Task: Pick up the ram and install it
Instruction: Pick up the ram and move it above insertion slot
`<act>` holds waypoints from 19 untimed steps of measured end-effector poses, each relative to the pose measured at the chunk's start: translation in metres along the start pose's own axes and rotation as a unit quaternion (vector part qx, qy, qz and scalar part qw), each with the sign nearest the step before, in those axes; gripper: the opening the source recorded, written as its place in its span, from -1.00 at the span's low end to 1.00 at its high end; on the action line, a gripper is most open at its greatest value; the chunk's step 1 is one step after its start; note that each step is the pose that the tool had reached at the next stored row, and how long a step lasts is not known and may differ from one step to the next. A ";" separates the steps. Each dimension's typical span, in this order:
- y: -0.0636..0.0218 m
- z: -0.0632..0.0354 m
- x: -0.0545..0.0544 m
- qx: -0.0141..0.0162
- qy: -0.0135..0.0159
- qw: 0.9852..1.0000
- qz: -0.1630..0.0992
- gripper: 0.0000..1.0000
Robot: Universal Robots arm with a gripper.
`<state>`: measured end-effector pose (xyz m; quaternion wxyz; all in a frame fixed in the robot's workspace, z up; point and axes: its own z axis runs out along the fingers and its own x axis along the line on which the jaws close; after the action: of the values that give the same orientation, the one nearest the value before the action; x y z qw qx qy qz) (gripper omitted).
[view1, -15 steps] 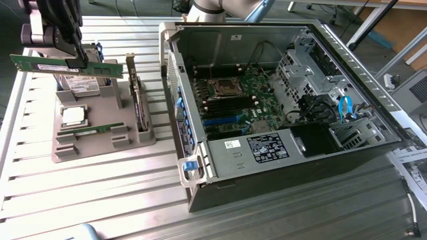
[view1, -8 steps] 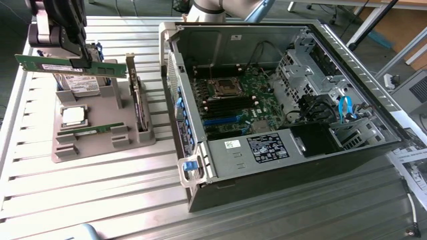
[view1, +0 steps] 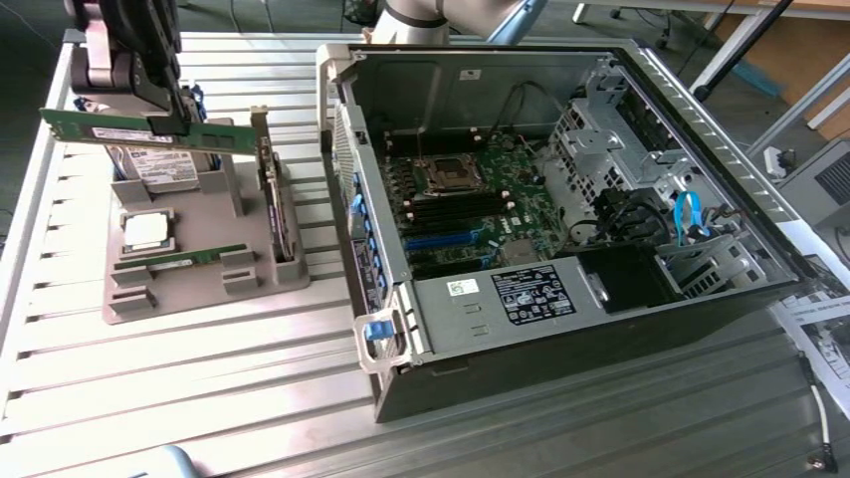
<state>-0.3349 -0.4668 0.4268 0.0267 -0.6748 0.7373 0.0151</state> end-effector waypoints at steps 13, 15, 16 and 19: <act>-0.0097 0.0002 -0.001 0.000 0.000 1.000 0.000 -0.75; -0.0116 0.0003 -0.001 0.000 0.000 1.000 0.000 -0.75; -0.0125 0.0003 -0.001 0.000 0.000 1.000 0.000 -0.75; -0.0151 0.0003 -0.001 0.000 0.000 1.000 0.000 -0.75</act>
<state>-0.3197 -0.4668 0.4268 0.0266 -0.6748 0.7373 0.0151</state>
